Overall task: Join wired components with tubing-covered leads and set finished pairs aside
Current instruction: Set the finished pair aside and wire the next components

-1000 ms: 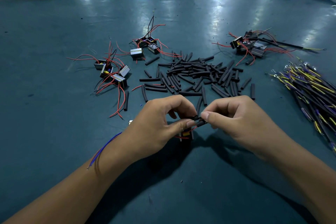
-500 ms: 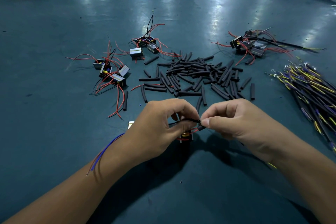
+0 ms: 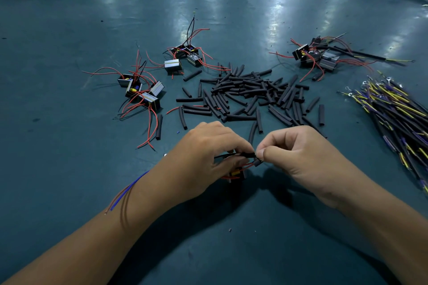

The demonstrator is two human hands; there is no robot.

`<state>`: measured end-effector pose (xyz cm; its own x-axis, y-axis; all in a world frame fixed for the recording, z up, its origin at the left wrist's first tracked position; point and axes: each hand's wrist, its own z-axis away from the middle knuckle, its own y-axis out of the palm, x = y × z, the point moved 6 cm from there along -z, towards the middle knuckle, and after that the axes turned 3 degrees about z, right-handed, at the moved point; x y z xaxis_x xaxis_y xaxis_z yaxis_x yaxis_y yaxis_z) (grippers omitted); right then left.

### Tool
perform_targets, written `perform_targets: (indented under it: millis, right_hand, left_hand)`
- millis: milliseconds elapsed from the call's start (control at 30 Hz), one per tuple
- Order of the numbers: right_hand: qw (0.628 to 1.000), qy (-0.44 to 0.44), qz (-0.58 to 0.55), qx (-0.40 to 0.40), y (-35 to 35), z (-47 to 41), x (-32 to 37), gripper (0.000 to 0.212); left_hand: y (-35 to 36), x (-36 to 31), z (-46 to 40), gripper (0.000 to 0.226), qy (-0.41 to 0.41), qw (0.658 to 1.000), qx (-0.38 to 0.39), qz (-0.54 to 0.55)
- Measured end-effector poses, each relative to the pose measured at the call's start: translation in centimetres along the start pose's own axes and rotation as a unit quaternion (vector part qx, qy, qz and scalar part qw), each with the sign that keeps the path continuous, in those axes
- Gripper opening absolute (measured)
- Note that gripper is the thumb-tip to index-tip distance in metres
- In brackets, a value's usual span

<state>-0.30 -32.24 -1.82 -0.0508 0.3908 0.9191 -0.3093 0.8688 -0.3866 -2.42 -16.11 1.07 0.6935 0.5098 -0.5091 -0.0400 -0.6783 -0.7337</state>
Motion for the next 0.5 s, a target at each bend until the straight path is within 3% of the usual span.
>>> perform_targets:
  millis: [500]
  right_hand:
    - [0.999, -0.01, -0.038, 0.001, -0.9, 0.2, 0.9, 0.013]
  left_hand:
    - [0.1, 0.0, 0.0, 0.013, -0.008, 0.998, -0.056, -0.007]
